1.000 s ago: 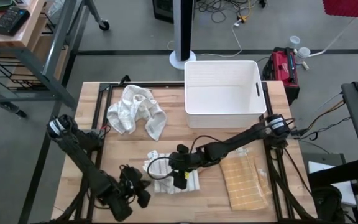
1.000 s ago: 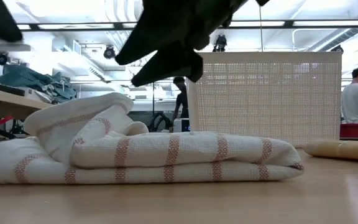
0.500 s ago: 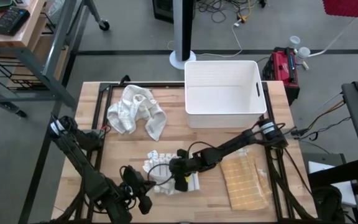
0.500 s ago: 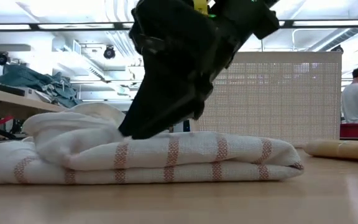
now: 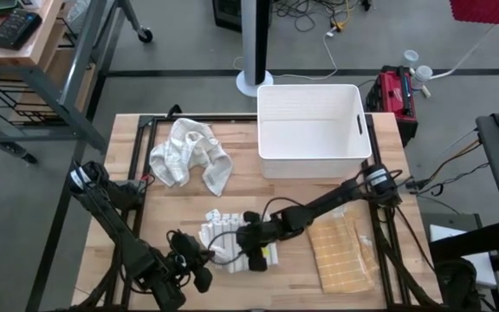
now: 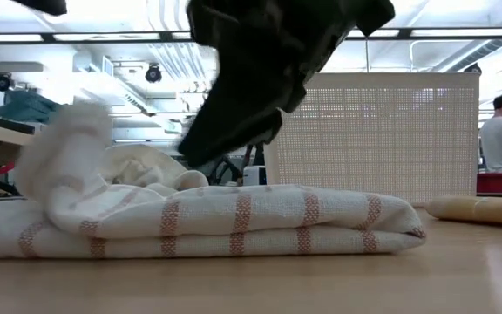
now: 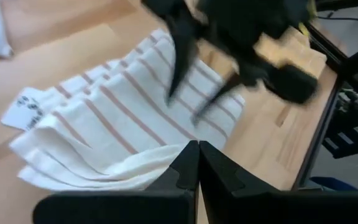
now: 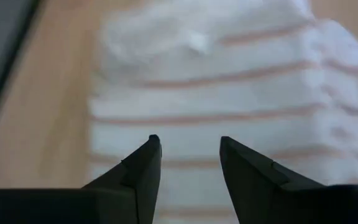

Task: Fold towel
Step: Fold the white striped towel

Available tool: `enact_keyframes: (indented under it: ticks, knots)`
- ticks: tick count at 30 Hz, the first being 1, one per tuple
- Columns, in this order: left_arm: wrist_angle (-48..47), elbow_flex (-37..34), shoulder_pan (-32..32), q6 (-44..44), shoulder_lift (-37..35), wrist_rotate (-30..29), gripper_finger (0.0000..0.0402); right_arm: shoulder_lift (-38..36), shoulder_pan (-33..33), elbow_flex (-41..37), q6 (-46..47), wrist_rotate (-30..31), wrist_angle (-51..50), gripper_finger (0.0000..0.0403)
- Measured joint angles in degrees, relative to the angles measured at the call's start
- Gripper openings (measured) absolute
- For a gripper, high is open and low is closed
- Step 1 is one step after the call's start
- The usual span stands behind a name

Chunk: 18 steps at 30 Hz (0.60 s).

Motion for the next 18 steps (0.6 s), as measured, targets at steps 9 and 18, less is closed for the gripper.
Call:
enact_keyframes:
  ticks: [9,18]
  knots:
    - [6.6,-4.1,-0.2,1.5,0.0,0.5,0.0,-5.9,1.9,-1.8,-9.3,-0.7,-16.9,0.0167]
    - [10.6,-6.1,0.7,2.1,0.8,0.6,0.0,-10.6,2.5,-4.4,-12.5,4.2,-24.4,0.0168]
